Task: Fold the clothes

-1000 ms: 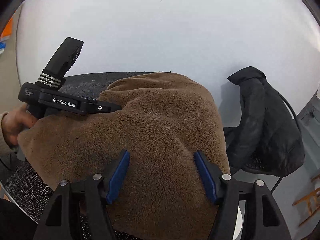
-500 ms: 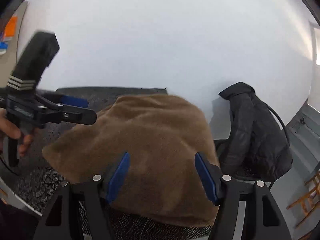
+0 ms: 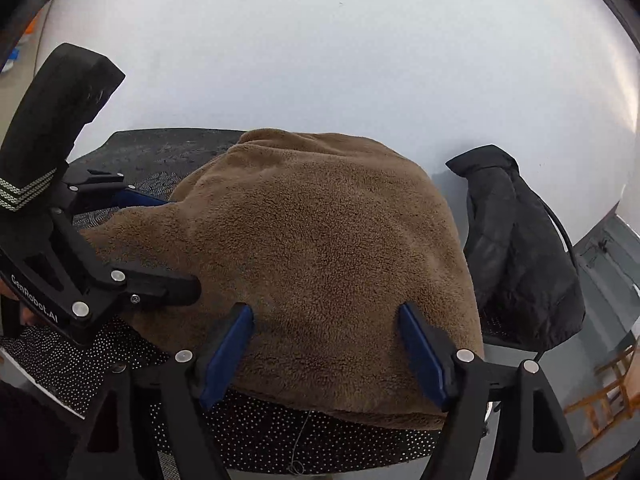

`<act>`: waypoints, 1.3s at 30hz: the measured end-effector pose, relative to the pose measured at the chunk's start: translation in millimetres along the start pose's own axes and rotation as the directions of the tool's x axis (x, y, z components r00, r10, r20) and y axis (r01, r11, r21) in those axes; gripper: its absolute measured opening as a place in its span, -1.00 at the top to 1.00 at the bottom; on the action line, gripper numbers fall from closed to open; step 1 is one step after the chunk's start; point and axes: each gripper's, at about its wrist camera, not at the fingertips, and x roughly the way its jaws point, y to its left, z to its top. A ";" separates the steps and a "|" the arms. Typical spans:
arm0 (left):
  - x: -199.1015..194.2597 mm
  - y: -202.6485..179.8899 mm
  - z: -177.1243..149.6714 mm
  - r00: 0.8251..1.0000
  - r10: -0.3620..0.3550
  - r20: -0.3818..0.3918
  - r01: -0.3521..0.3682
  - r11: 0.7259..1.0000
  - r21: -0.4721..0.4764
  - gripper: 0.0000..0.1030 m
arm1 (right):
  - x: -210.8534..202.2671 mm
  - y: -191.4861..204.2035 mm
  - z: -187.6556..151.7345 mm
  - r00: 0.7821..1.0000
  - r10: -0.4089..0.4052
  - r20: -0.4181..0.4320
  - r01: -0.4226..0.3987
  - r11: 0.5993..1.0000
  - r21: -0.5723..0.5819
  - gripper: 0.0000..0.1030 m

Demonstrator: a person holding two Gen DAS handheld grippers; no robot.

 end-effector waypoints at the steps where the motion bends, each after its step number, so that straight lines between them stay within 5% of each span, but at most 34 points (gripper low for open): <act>1: 1.0 0.4 0.3 1.000 0.000 -0.003 0.000 1.000 -0.005 -0.97 | 0.7 0.2 -0.2 1.000 -0.005 0.000 0.005 1.000 -0.002 -0.50; 9: -6.9 3.6 4.7 1.000 0.019 -0.025 -0.021 0.996 -0.085 -1.00 | -4.7 -4.0 11.7 0.999 0.024 -0.031 -0.024 1.000 -0.002 -0.63; 13: -32.6 0.1 7.8 0.988 0.157 0.004 -0.155 0.979 -0.132 -1.00 | -28.7 -21.5 25.9 0.997 0.074 -0.026 -0.070 0.988 0.137 -0.71; 16: -53.5 -11.9 9.6 0.957 0.287 0.041 -0.280 0.952 -0.125 -1.00 | -43.5 -33.9 27.8 0.997 0.069 -0.019 -0.062 0.970 0.234 -0.99; 18: -64.2 -20.1 10.1 0.938 0.344 0.050 -0.336 0.933 -0.127 -1.00 | -49.6 -38.7 26.1 0.999 0.039 -0.025 -0.031 0.961 0.275 -0.99; 23: -70.1 -38.6 1.7 0.949 0.314 0.007 -0.311 0.943 -0.115 -1.00 | -59.1 -34.0 18.1 0.997 -0.015 -0.074 0.034 0.962 0.270 -0.99; 27: -72.5 -47.2 -5.8 0.979 0.205 0.002 -0.203 0.970 -0.136 -1.00 | -64.6 -22.3 9.8 0.993 -0.064 -0.099 0.082 0.977 0.196 -0.99; 31: -79.9 -48.6 -5.4 0.988 0.154 0.025 -0.147 0.972 -0.182 -1.00 | -66.0 -14.3 5.0 0.991 -0.077 -0.109 0.093 0.984 0.150 -0.99; 39: -93.5 -58.6 -2.2 0.964 0.258 0.065 -0.244 0.955 -0.167 -1.00 | -67.3 -11.3 1.6 0.993 -0.061 -0.098 0.075 0.986 0.147 -0.99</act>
